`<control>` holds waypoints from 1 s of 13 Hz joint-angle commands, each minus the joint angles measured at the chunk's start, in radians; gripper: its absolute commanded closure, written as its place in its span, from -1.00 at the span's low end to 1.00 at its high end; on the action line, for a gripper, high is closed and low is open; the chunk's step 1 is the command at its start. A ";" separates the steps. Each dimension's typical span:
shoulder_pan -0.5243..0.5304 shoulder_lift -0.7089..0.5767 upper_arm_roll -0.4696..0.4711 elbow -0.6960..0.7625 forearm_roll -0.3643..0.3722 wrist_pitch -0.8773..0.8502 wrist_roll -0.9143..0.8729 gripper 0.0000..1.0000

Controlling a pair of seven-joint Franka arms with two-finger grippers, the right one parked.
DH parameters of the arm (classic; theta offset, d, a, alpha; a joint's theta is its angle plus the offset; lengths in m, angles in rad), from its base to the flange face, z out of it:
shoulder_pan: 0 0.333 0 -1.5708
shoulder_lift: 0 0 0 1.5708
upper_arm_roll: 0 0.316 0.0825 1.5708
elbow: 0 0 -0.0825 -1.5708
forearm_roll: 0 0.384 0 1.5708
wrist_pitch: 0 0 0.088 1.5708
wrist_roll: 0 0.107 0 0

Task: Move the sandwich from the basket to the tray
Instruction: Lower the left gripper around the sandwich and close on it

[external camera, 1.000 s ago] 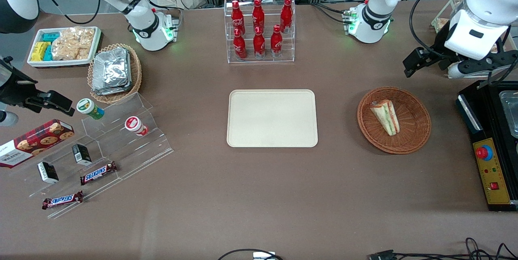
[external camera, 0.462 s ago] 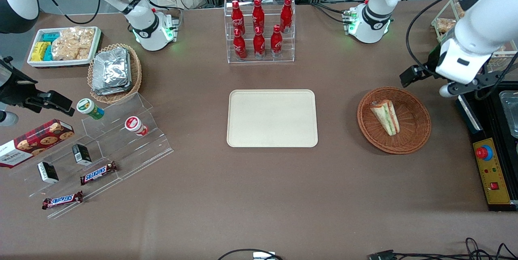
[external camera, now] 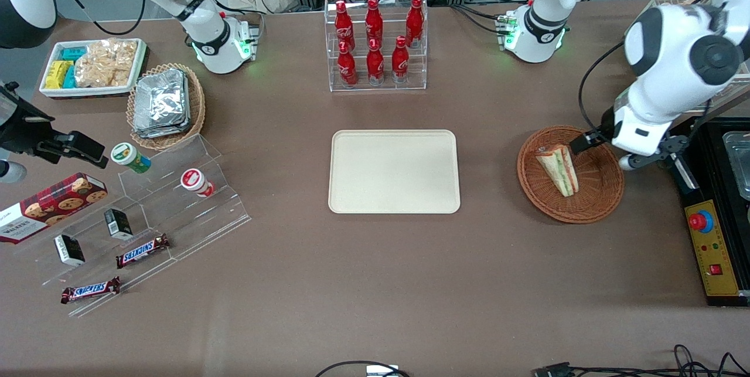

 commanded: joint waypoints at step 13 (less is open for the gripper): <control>-0.002 0.232 -0.005 -0.214 0.067 0.478 -0.059 -0.96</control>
